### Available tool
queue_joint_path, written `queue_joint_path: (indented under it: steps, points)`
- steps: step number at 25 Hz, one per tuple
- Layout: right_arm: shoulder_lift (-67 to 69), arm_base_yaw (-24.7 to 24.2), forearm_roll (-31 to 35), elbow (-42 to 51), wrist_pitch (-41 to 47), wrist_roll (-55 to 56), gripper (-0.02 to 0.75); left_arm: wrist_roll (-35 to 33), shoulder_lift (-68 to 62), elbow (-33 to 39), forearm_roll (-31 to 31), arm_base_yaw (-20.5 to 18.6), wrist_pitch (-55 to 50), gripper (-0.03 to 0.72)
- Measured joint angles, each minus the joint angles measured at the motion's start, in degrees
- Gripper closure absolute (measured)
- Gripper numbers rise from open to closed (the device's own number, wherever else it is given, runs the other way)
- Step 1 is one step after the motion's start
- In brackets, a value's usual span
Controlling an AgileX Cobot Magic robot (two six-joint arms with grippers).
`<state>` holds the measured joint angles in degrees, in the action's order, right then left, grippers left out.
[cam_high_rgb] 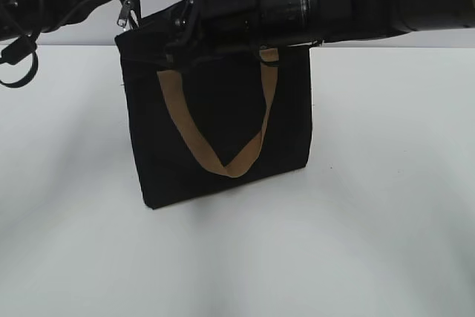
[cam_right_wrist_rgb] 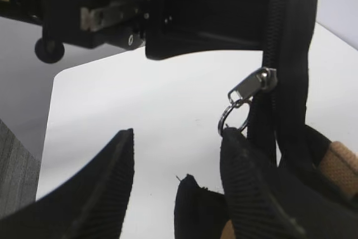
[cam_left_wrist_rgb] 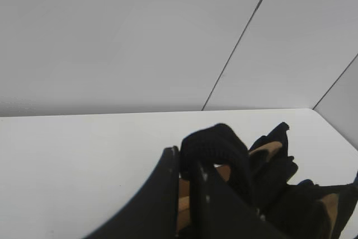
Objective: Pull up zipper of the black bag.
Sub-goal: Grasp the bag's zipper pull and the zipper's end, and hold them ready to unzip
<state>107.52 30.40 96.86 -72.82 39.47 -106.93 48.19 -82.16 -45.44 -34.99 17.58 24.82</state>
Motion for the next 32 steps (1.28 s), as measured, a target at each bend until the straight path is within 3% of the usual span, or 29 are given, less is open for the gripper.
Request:
queue_joint_path:
  steps: [13,23,32]
  points:
    - [3.4,0.0,6.6,0.0,-0.1,-4.9,0.36,0.6,0.0,0.0,-0.3,0.0,1.0,0.678]
    - [5.1,0.0,7.3,-2.9,-0.1,-5.8,0.365,0.6,0.0,0.0,-0.4,0.0,1.0,0.678]
    - [6.2,0.0,7.5,-3.3,-1.3,-5.4,0.491,0.6,0.0,0.0,-0.4,0.0,1.0,0.678]
